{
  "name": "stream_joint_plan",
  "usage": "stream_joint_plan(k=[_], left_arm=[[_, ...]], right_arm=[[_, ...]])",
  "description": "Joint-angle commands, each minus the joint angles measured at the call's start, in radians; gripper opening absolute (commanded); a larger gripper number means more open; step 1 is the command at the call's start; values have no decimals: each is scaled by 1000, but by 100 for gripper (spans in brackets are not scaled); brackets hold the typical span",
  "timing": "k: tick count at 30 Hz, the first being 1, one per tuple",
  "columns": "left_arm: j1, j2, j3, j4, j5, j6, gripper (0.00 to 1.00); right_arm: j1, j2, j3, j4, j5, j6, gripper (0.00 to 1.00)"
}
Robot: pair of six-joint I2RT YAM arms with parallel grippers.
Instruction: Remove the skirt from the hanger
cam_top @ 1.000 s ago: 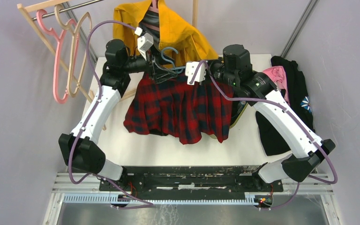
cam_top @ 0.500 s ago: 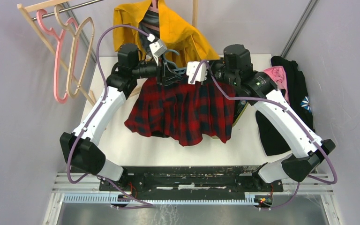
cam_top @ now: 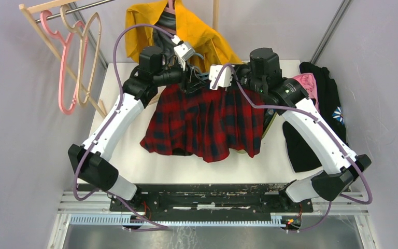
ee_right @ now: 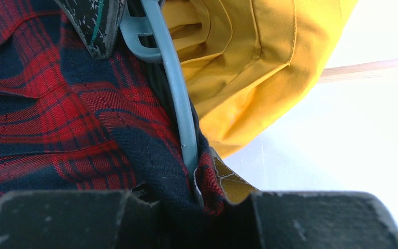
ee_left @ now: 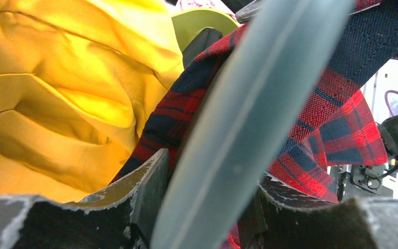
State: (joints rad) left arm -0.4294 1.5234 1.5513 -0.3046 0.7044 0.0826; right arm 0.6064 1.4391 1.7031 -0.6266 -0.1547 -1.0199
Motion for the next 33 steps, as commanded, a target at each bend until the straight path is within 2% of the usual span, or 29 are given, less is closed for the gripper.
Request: stream_joint_plan(k=[1, 5, 13, 17, 22, 28, 33], left_arm=[[-9, -51, 83, -103, -210, 67, 3], [-2, -115, 90, -122, -98, 124, 3], [-5, -197, 21, -47, -16, 45, 3], [-38, -220, -61, 59, 20, -51, 3], [-92, -204, -105, 140, 34, -98, 3], [-119, -168, -139, 183, 23, -104, 3], [-159, -155, -169, 242, 77, -123, 3]], right_arm=[[24, -43, 34, 187, -56, 14, 1], [25, -36, 27, 196, -49, 19, 1], [-1, 86, 21, 336, 73, 1, 3], [-38, 224, 100, 466, 67, 48, 3], [-45, 362, 265, 547, 59, 107, 4], [-42, 339, 262, 592, 19, 196, 4], [-35, 340, 250, 700, -41, 258, 6]])
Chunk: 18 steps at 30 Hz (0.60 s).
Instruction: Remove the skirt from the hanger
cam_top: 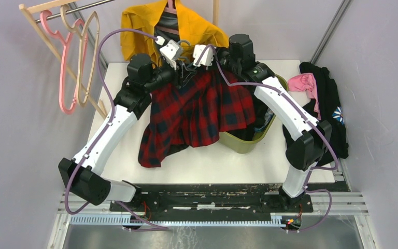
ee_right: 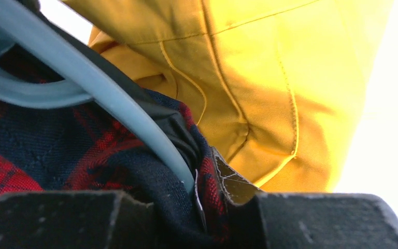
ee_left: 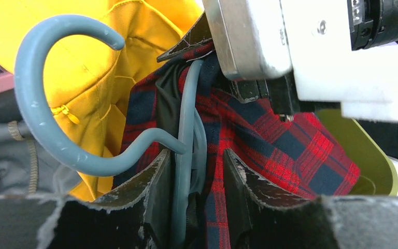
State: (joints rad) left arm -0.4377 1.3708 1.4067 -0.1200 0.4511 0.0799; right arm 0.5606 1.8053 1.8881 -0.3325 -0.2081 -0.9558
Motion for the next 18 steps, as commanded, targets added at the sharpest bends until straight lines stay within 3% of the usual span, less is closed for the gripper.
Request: stream_joint_plan(k=[1, 8, 9, 12, 13, 14, 18], left_arm=[[-165, 4, -26, 64, 332, -124, 3], [-196, 16, -31, 40, 356, -77, 3], [-198, 16, -29, 26, 349, -68, 5], [-195, 18, -23, 21, 331, -76, 25], [-197, 21, -20, 24, 336, -81, 25], [-196, 23, -17, 27, 334, -83, 5], [-196, 24, 1, 30, 288, -125, 3]], right_arm=[[12, -13, 83, 421, 9, 210, 6], [7, -8, 133, 501, -76, 371, 3], [8, -16, 128, 497, -88, 389, 3], [7, -50, 83, 494, -102, 435, 2], [8, -65, 64, 495, -102, 436, 3], [7, -78, 43, 494, -96, 436, 3], [8, -136, -33, 494, -69, 433, 10]])
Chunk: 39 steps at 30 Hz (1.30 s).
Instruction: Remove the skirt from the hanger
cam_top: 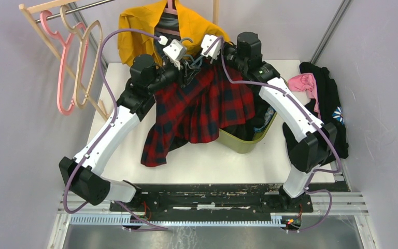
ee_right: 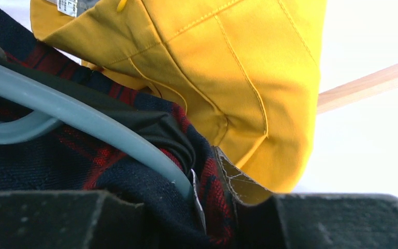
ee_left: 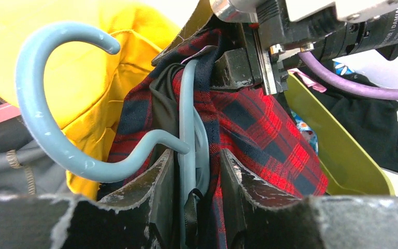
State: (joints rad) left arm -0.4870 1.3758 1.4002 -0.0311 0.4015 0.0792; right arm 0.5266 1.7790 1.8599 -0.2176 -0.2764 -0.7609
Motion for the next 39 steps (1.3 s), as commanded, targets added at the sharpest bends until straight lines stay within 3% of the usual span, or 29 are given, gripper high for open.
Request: stream_joint_plan(k=[1, 7, 15, 21, 29, 31, 32, 33, 34, 35, 36, 39], left_arm=[[-147, 19, 11, -65, 323, -127, 3], [-147, 41, 28, -62, 269, -145, 3], [-147, 67, 52, -52, 239, -151, 3], [-147, 95, 46, -20, 201, -177, 3], [-145, 141, 86, -33, 137, -142, 3], [-145, 150, 103, -36, 135, -139, 3], [-145, 151, 107, -35, 138, -139, 3], [-145, 153, 115, -34, 141, -140, 3], [-145, 154, 118, -30, 146, -143, 3], [-145, 152, 120, -23, 155, -149, 3], [-145, 150, 121, -16, 168, -152, 3], [-146, 138, 112, 7, 184, -171, 3]], right_arm=[[41, -121, -25, 386, 7, 238, 14], [42, -217, -132, 397, 32, 212, 43], [41, -333, -205, 327, 12, 209, 65], [42, -433, -286, 245, -28, 202, 74], [41, -538, -372, 85, 27, 156, 76], [42, -554, -385, 88, 53, 149, 71], [42, -557, -388, 97, 69, 148, 63], [41, -558, -386, 102, 83, 142, 49], [42, -557, -381, 111, 97, 134, 25], [41, -554, -378, 125, 108, 132, 7], [42, -551, -374, 135, 111, 132, 2], [42, -532, -363, 140, 108, 92, 1]])
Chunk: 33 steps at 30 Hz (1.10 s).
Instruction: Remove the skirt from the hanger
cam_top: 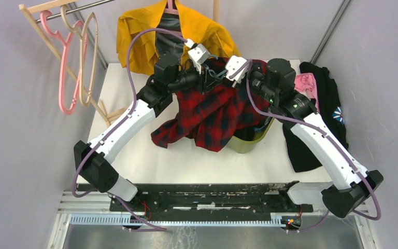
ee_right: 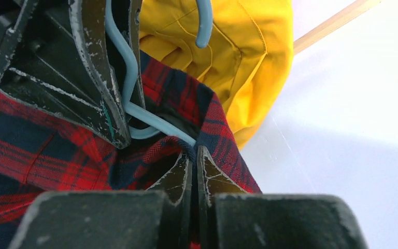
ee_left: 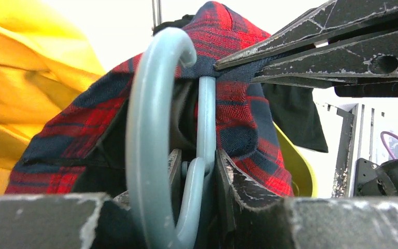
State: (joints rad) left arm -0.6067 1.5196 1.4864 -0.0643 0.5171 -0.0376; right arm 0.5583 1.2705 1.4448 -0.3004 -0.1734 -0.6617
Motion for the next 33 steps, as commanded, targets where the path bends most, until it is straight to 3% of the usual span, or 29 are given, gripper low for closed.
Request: stream_joint_plan(k=[1, 5, 9, 15, 20, 28, 33], left_arm=[[-27, -13, 21, 42, 66, -54, 3], [-27, -31, 17, 2, 28, -19, 3], [-27, -44, 38, -36, -16, 8, 3], [-26, -99, 88, -153, -98, 86, 3], [-26, -162, 19, -214, -191, 144, 3], [-22, -242, -17, -350, -292, 208, 3], [-13, -303, -143, -382, -338, 224, 3]], right_arm=[[10, -14, 56, 232, 14, -10, 1], [9, 29, 120, 314, 103, 101, 8], [9, 66, 210, 334, 174, 145, 1], [9, 123, 228, 387, 275, 61, 1], [-15, 185, 263, 425, 369, -7, 1], [-102, 249, 282, 456, 368, 9, 1], [-139, 288, 319, 475, 370, 23, 1]])
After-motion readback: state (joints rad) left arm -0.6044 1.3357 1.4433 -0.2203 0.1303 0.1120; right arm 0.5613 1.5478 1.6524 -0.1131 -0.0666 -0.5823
